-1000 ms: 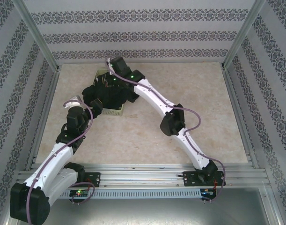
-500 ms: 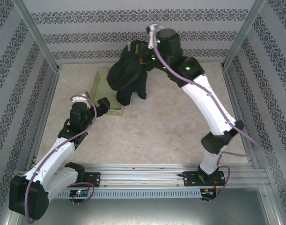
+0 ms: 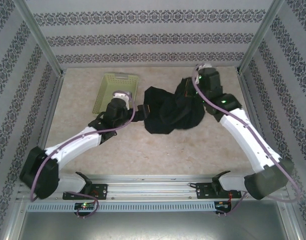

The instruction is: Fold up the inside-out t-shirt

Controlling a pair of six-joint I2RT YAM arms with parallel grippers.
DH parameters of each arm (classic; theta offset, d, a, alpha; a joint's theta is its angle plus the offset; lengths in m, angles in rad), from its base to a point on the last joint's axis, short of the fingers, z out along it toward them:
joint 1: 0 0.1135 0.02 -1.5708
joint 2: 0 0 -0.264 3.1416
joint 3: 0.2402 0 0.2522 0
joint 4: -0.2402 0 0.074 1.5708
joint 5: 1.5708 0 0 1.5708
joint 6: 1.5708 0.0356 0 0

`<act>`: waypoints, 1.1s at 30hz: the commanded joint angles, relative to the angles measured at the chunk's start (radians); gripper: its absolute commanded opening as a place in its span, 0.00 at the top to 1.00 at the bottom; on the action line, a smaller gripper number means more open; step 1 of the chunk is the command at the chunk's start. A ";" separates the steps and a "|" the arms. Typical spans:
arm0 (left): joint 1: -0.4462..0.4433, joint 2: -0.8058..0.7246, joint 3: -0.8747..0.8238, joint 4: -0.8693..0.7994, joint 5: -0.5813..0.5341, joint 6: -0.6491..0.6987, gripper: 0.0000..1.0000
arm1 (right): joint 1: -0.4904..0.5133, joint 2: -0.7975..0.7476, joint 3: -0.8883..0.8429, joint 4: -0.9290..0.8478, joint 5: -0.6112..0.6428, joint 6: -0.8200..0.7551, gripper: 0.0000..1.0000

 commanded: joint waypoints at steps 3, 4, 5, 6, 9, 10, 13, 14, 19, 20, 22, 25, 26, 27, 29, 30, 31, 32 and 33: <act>-0.049 0.187 0.128 -0.039 0.027 -0.030 0.05 | -0.002 0.095 -0.232 0.131 -0.026 0.132 1.00; -0.057 0.218 0.153 -0.056 0.017 -0.030 0.05 | -0.005 0.105 -0.269 0.154 -0.027 0.147 1.00; -0.062 0.256 0.184 -0.077 0.005 -0.035 0.05 | -0.006 0.110 -0.297 0.174 -0.029 0.157 1.00; -0.063 0.297 0.214 -0.095 -0.002 -0.046 0.04 | -0.007 0.118 -0.324 0.200 -0.041 0.165 1.00; -0.057 0.419 0.321 -0.148 -0.033 -0.068 0.04 | -0.006 0.145 -0.372 0.243 -0.058 0.195 1.00; -0.055 0.466 0.372 -0.176 -0.049 -0.063 0.03 | -0.007 0.155 -0.385 0.254 -0.060 0.206 1.00; -0.040 0.592 0.520 -0.266 -0.100 -0.062 0.02 | -0.006 0.171 -0.414 0.284 -0.066 0.226 1.00; -0.023 0.635 0.557 -0.276 -0.105 -0.067 0.02 | -0.006 0.172 -0.422 0.290 -0.066 0.231 1.00; 0.057 0.772 0.708 -0.369 -0.172 -0.075 0.03 | -0.005 0.151 -0.443 0.295 -0.069 0.235 1.00; 0.068 0.785 0.723 -0.381 -0.174 -0.069 0.03 | -0.006 0.144 -0.449 0.293 -0.065 0.235 1.00; 0.095 0.799 0.745 -0.405 -0.184 -0.047 0.03 | -0.007 0.127 -0.460 0.287 -0.054 0.233 1.00; 0.152 0.804 0.762 -0.435 -0.183 -0.002 0.03 | -0.007 0.109 -0.471 0.279 -0.047 0.231 1.00; 0.172 0.803 0.763 -0.441 -0.175 0.016 0.03 | -0.007 0.105 -0.473 0.277 -0.046 0.231 1.00; 0.197 0.804 0.766 -0.449 -0.169 0.032 0.03 | -0.007 0.101 -0.476 0.273 -0.047 0.233 1.00; 0.244 0.802 0.764 -0.453 -0.158 0.057 0.03 | -0.006 0.096 -0.474 0.269 -0.048 0.233 1.00; 0.271 0.802 0.761 -0.455 -0.155 0.064 0.04 | -0.005 0.096 -0.473 0.264 -0.049 0.233 1.00; 0.298 0.802 0.758 -0.453 -0.153 0.072 0.04 | -0.005 0.095 -0.470 0.259 -0.050 0.233 1.00; 0.318 0.802 0.756 -0.452 -0.151 0.075 0.04 | -0.005 0.094 -0.467 0.255 -0.049 0.234 1.00; 0.348 0.801 0.753 -0.451 -0.143 0.079 0.04 | -0.005 0.094 -0.464 0.251 -0.048 0.233 1.00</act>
